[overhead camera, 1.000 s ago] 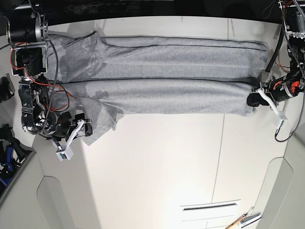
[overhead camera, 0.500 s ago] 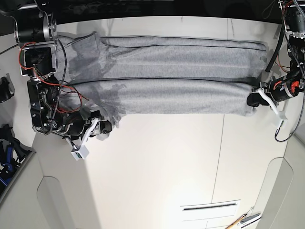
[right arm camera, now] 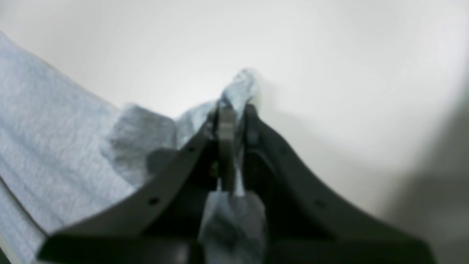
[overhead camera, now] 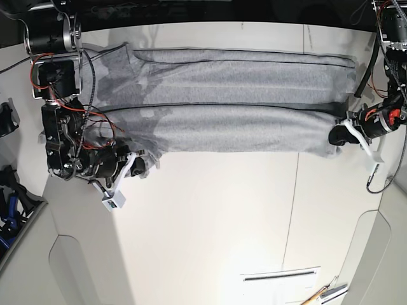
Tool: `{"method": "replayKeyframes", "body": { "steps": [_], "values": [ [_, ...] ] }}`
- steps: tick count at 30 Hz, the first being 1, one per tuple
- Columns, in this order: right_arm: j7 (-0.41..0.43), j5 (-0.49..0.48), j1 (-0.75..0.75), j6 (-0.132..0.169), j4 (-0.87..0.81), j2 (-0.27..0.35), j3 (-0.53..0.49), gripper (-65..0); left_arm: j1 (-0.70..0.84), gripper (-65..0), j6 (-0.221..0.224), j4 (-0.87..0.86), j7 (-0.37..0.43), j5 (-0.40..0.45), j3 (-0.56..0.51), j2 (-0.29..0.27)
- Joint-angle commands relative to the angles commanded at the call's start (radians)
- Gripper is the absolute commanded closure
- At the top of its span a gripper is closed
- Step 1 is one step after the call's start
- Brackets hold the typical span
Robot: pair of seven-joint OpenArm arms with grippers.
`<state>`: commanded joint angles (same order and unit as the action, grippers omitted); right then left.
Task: Fold the T-shirt properly
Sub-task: 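Fold the grasped middle fabric over toward the held edge with both grippers, then release the fabric and regrasp the folded strip's end with the left gripper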
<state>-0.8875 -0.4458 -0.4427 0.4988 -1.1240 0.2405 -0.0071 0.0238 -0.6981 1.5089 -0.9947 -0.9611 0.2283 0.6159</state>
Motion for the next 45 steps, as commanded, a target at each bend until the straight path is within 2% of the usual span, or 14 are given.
{"method": "replayKeyframes", "body": {
  "steps": [4,10,13,17,19,27,28,31,32,33,36,37,42,45],
  "values": [
    [-0.101,-0.109,0.088,0.004,-0.204,0.034,0.059,0.0,0.047,0.0,0.000,0.124,-0.072,0.000,0.000,0.014],
    [-0.142,-0.183,0.259,0.005,-0.451,0.114,0.138,0.0,0.098,0.0,0.000,0.150,-0.080,0.001,0.002,0.054],
    [-0.143,-0.209,0.372,0.026,-0.565,0.145,0.209,0.0,0.136,0.0,0.000,0.151,-0.088,0.011,0.005,0.074],
    [-0.162,-0.254,0.486,0.035,-0.689,0.147,0.343,0.0,0.188,0.0,0.000,0.151,-0.086,0.030,0.010,0.085],
    [-0.171,-0.278,0.531,0.057,-0.713,0.147,0.388,0.0,0.198,0.0,0.021,0.152,-0.087,0.031,0.010,0.085],
    [-0.185,-0.359,0.719,0.081,-0.798,0.146,0.555,0.0,0.246,0.0,0.033,0.153,-0.106,0.045,0.010,0.085],
    [-0.185,-0.358,0.736,0.081,-0.798,0.146,0.568,0.0,0.246,-0.9,0.033,0.153,-0.106,0.045,0.014,0.085],
    [-0.156,-0.330,0.801,0.081,-0.797,0.140,0.577,0.0,0.259,-21.3,0.071,0.153,-0.111,0.045,0.023,0.085],
    [-0.140,-0.317,0.821,0.080,-0.796,0.135,0.576,0.0,0.263,-26.7,0.074,0.153,-0.113,0.045,0.023,0.084],
    [-0.131,-0.304,0.832,0.080,-0.796,0.125,0.576,0.0,0.264,-28.9,0.074,0.153,-0.112,0.045,0.023,0.082],
    [-0.127,-0.291,0.834,0.073,-0.796,0.105,0.576,-21.2,0.262,-28.9,0.082,0.153,-0.102,0.045,0.023,0.082],
    [-0.128,-0.291,0.834,0.073,-0.796,0.105,0.576,-24.3,0.262,-28.9,0.097,0.153,-0.103,0.045,0.023,0.082],
    [-0.129,-0.344,0.831,0.073,-0.806,0.105,0.592,-24.4,0.262,-28.9,0.147,0.153,-0.109,0.062,0.069,0.082],
    [-0.120,-0.347,0.831,0.074,-0.855,0.093,0.595,-24.4,0.268,-28.9,0.149,0.153,-0.109,0.033,0.144,0.081]
  ]
}}
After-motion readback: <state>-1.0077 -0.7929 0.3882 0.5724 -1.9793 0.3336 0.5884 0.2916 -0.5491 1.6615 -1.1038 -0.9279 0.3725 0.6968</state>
